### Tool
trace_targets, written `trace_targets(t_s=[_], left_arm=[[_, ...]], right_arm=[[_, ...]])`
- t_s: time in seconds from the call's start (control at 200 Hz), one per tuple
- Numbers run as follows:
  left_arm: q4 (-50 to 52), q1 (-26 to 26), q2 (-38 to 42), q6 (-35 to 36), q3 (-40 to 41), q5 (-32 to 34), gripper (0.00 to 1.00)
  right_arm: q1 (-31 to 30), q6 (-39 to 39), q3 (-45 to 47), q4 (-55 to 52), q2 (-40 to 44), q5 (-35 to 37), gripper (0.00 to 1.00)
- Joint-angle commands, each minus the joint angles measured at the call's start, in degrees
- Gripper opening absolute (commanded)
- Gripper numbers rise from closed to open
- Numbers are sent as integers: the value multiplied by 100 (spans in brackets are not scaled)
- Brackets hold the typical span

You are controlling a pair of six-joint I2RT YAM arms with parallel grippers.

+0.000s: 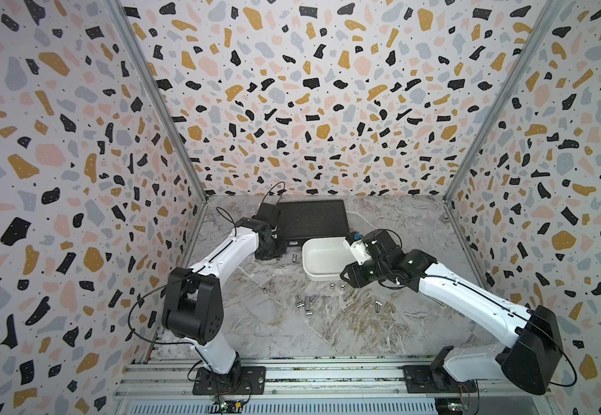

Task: Put the socket on the desktop into the storage box
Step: Pick up the socket head at the center of the board, then place the socket head in the storage box.

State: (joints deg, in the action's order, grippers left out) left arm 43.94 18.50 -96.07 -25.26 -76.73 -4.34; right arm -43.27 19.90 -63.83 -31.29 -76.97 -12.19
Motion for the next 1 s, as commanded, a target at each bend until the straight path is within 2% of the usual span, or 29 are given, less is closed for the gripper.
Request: trace_targets(t_s=[0.0,0.436,0.696,0.996], left_arm=[[105,284,74,-30,-273,-132,0],[92,1253,-749,-247,-1167,-203,0],[84,1526,-1352,-260,-1550,-155,0],[62,1567,-1886,-208,-1705,-19,2]], right_arm=[[-24,88,-187,-182,94,111,45],[-23,120,32,-290,308,293,45],[7,96,163,-360,452,427,45],[64,103,228,-372,487,428,45]])
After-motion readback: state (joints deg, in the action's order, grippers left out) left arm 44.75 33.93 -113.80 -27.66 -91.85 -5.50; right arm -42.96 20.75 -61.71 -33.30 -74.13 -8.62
